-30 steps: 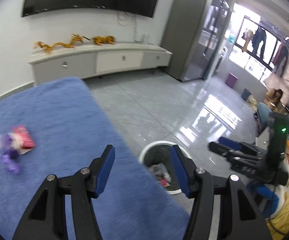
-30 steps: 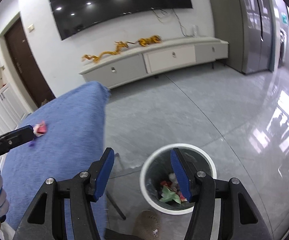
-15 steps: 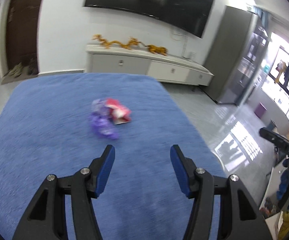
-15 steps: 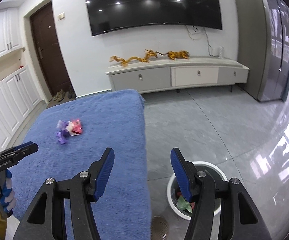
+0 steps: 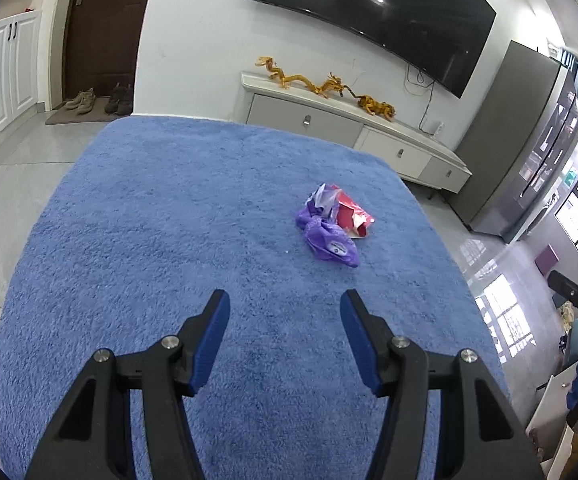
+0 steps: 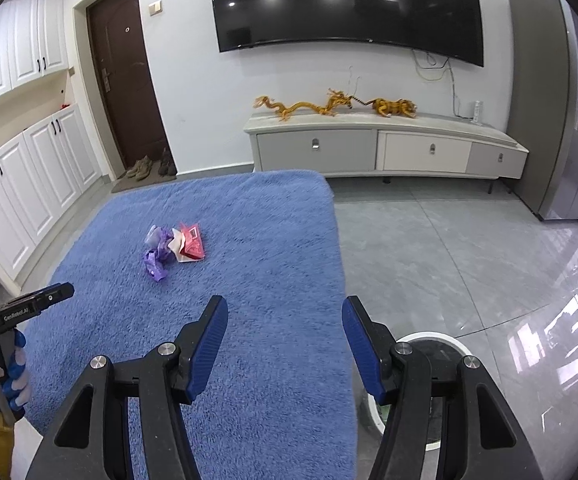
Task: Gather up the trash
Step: 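Grasp the purple wrapper with the left gripper while the right grasps the pink-and-white packet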
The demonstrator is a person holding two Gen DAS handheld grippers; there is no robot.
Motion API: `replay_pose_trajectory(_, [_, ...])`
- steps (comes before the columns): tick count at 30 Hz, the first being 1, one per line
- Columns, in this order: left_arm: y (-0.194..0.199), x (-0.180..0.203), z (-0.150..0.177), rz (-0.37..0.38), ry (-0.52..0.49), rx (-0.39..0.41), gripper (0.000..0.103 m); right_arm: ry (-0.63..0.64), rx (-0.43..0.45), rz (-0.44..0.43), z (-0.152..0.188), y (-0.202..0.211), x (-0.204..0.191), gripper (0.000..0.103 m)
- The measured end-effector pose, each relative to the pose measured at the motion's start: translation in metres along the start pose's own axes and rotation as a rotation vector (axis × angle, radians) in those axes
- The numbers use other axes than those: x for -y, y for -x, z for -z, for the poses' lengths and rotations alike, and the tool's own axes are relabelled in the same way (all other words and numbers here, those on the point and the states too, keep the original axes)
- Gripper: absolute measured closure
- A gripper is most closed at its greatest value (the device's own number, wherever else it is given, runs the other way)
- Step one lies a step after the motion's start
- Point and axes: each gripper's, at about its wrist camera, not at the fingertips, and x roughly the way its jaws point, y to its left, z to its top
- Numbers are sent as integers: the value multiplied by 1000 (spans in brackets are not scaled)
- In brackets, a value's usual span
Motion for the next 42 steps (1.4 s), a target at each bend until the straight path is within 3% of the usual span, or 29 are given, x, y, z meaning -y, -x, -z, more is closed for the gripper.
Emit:
replay_pose_trajectory(7, [-33,20,-18,27,-35,-35,47,-5,-25,-51,-11,-25,0,46])
replay_pose_trajectory(15, [-83,43,-46,43,-93,-84,48,17,-66,-192,-42,-87,-21,46])
replay_pose_trajectory(26, [-155,52,-60,30,-165,-180,71,1,-146,-342,-65,-173,-55,46])
replay_pose_trajectory(31, [-152,31,-60,27,-66,-133,79,15,-191,-373,-66,-201,-72,46])
replay_pose_trajectory(40, [-138,-3,-66,-23,49,-77,80,39,-248,-372,-64,-240,-99,46])
replay_pose_trajectory(42, [-133,-4,-64,-28,48,-73,80,45,-251,-339,-62,-245,-101,54])
